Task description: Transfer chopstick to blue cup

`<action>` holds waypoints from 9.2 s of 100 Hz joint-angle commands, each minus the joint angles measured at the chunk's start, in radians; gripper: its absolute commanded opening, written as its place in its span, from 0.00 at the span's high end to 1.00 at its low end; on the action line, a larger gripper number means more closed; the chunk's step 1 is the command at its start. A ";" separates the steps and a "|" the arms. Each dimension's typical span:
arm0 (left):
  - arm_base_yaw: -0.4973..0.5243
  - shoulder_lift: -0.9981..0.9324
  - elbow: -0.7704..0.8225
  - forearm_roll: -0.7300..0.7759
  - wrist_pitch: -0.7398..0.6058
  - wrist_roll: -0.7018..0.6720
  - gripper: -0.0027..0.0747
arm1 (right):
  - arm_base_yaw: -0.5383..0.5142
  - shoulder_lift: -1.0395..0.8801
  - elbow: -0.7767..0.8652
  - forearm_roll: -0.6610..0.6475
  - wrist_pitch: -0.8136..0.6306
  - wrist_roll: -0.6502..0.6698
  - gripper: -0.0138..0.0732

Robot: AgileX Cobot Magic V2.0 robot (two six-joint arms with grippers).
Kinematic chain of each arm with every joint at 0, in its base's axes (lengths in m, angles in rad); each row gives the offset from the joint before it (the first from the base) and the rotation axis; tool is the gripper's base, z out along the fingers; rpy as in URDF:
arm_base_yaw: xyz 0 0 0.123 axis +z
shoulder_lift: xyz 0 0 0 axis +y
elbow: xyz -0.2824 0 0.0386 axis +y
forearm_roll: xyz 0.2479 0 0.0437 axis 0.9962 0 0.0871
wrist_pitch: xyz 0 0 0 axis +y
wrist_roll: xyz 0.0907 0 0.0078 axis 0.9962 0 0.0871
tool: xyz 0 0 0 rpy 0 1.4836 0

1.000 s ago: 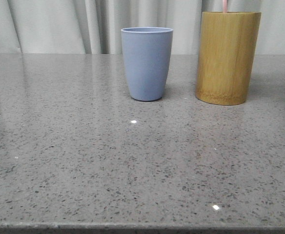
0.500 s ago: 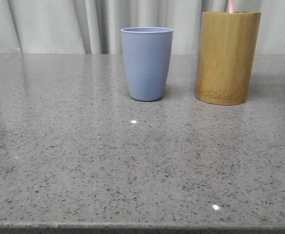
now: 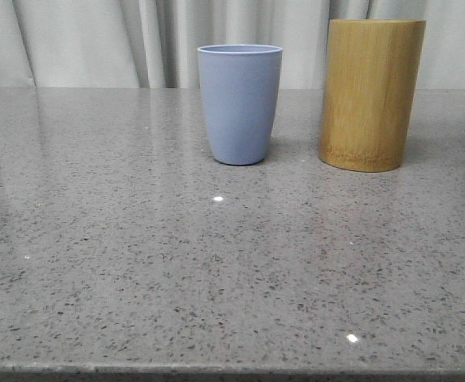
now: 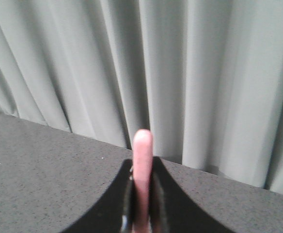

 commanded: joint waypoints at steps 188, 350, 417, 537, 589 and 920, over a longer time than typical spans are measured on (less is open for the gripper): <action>0.003 -0.013 -0.021 0.006 -0.114 -0.010 0.52 | 0.131 0.147 0.084 0.011 -0.253 -0.013 0.55; 0.003 -0.251 0.189 0.132 -0.269 -0.081 0.96 | -0.135 -0.849 1.074 -0.056 -0.272 0.010 0.93; 0.003 -0.565 0.480 0.126 -0.387 -0.081 0.99 | -0.135 -1.190 1.306 -0.057 -0.278 0.010 0.92; 0.003 -0.664 0.513 0.130 -0.385 -0.081 0.99 | -0.135 -1.221 1.319 -0.056 -0.276 0.010 0.92; 0.150 -0.668 0.679 0.069 -0.732 -0.022 0.99 | -0.135 -1.221 1.319 -0.056 -0.276 0.010 0.92; 0.299 -0.830 1.053 -0.034 -0.976 0.050 0.99 | -0.340 -1.384 1.688 -0.136 -0.521 0.036 0.92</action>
